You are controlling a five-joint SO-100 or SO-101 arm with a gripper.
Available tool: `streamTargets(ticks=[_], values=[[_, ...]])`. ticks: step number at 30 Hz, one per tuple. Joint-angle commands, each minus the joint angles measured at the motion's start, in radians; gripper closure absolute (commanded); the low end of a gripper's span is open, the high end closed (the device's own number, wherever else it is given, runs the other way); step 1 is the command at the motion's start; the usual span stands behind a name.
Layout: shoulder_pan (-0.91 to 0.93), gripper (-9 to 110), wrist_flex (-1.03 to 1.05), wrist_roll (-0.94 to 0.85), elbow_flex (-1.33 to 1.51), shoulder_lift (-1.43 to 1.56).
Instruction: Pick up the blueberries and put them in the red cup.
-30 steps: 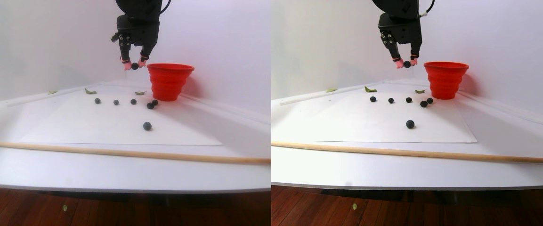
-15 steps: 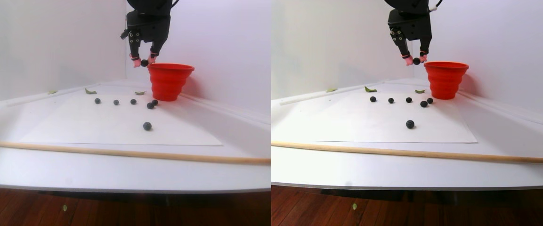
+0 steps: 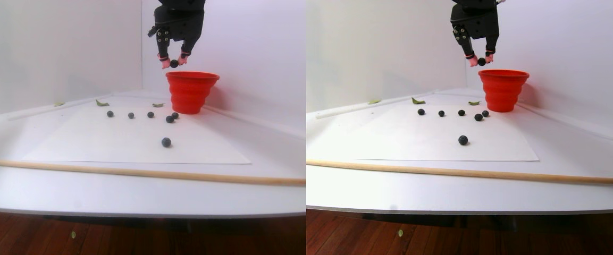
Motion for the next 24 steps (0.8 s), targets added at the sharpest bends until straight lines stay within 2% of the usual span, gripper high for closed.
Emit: streamTargets(ticks=[1, 15, 24], values=[[0.037, 88, 0.002, 0.006, -0.115, 0.074], [0.067, 86, -0.006, 0.028, -0.189, 0.002], [0.081, 79, -0.014, 0.031, -0.190, -0.006]])
